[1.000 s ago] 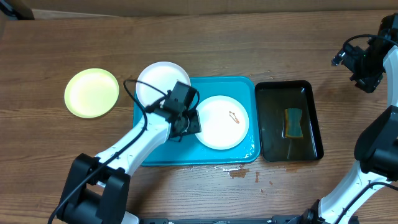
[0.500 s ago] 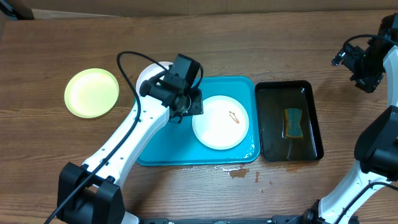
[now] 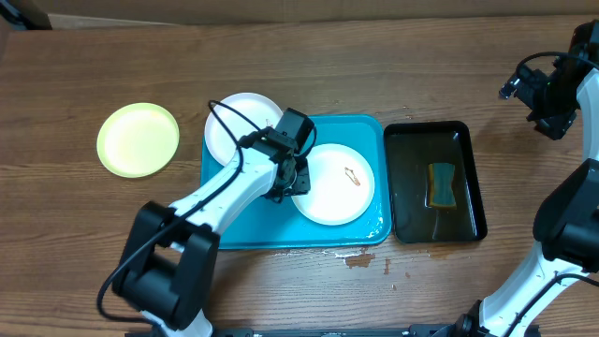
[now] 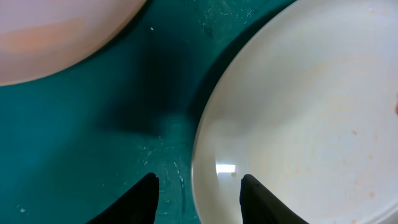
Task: Clean dirty plates on tray and stack at the side
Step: 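Hold the white plate with the left gripper while the right arm reaches the black tray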
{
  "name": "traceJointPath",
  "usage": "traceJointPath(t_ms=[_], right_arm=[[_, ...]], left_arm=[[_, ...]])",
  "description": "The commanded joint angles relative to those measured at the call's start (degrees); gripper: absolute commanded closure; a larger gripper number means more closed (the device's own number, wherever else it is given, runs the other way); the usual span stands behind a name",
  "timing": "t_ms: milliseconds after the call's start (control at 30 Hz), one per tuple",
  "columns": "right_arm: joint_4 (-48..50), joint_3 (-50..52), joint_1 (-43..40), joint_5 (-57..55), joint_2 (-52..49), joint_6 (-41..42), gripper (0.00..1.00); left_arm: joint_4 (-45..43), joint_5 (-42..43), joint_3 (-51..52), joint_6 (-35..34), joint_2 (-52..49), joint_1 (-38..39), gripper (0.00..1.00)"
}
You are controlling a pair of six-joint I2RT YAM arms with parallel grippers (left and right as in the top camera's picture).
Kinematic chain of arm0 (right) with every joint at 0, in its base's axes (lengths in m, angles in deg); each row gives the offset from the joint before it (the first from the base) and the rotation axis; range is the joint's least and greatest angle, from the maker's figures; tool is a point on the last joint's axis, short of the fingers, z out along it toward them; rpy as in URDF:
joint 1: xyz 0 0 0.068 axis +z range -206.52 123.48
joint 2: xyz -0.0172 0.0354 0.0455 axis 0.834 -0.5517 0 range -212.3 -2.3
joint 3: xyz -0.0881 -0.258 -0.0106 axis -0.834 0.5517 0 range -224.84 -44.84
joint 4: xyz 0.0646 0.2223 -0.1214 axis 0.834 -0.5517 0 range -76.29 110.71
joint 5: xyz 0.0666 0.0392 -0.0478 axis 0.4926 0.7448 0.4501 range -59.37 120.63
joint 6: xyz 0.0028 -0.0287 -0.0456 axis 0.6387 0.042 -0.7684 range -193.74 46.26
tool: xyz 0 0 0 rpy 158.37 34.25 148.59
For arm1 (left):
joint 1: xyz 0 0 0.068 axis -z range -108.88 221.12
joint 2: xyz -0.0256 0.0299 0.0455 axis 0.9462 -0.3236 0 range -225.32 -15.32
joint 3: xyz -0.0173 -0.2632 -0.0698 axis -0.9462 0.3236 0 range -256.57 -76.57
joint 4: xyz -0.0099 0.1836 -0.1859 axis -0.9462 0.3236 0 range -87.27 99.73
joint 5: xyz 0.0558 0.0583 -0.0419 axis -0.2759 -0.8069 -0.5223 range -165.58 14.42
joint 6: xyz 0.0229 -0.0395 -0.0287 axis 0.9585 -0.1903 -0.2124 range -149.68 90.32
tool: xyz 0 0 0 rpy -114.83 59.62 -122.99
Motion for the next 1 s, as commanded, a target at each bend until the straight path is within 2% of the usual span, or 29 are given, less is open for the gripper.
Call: traceJointPath(t_ms=[0, 167, 233, 533, 767, 967], right_arm=[[0.17, -0.76, -0.02, 0.31, 1.57, 0.26, 0.00], [0.17, -0.76, -0.02, 0.31, 1.57, 0.26, 0.00], [0.17, -0.76, -0.02, 0.31, 1.57, 0.26, 0.00], [0.17, -0.76, -0.02, 0.31, 1.57, 0.26, 0.00], [5.42, -0.76, -0.02, 0.37, 1.57, 0.28, 0.00], [5.68, -0.76, -0.02, 6.25, 1.57, 0.70, 0.00]], left_arm=[[-1.53, -0.57, 0.09, -0.55, -3.34, 0.46, 0.56], [-2.29, -0.55, 0.09, -0.57, -4.72, 0.35, 0.57], [-2.97, -0.59, 0.02, -0.57, -4.72, 0.33, 0.60], [-5.25, -2.69, 0.02, -3.98, -4.74, -0.59, 0.96], [-4.17, -1.90, 0.04, -8.70, -4.74, -2.64, 0.96], [-3.76, -1.03, 0.04, -8.83, -4.74, -3.58, 0.88]])
